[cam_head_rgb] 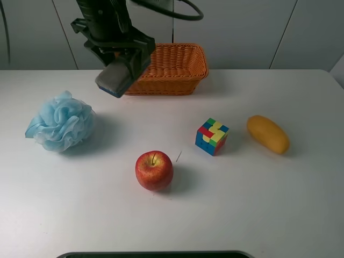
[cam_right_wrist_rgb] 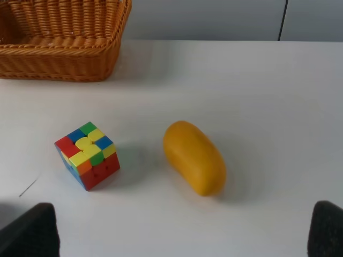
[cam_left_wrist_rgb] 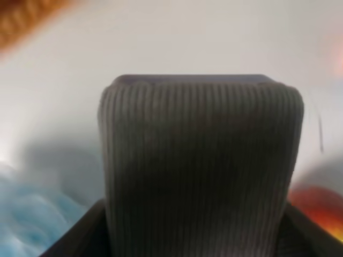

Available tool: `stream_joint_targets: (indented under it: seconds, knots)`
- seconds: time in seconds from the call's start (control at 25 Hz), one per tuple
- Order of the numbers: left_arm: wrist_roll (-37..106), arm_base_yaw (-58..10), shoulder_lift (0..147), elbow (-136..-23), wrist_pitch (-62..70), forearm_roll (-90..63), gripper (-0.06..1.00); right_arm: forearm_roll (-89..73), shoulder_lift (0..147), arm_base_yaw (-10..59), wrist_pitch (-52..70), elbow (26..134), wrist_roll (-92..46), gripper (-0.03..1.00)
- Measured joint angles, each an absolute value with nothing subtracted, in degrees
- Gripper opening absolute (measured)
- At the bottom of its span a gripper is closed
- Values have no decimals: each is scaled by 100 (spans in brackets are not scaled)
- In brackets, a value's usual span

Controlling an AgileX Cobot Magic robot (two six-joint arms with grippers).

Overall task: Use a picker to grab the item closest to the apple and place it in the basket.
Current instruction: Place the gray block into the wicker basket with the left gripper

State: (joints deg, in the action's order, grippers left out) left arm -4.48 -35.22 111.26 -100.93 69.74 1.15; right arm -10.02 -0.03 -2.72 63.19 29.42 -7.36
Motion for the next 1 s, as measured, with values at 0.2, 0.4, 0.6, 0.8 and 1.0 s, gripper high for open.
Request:
stream_joint_targets:
  seconds: [0.2,0.4,0.6,0.8,1.0]
  knots:
    - [-277,-3320,11705,-11072,6989,240,53,-1002,-3,-272,6319,2942,-736,70]
    - [-244,-3042,12419,-12109,6989,334,53,-1002,-3,-272,6319,2942,-736,70]
    - [-244,-2824,13031,-12904,6715,347,53,-1002,-3,-272,6319,2942,-736,70]
    - [-244,-2693,13503,-13035,5715,379,53,-1002,-3,-272,6319,2942,-736,70]
    - [-232,-2693,13763,-13044,4801,292,53,-1002,-3,-272,6319,2942,-736,70]
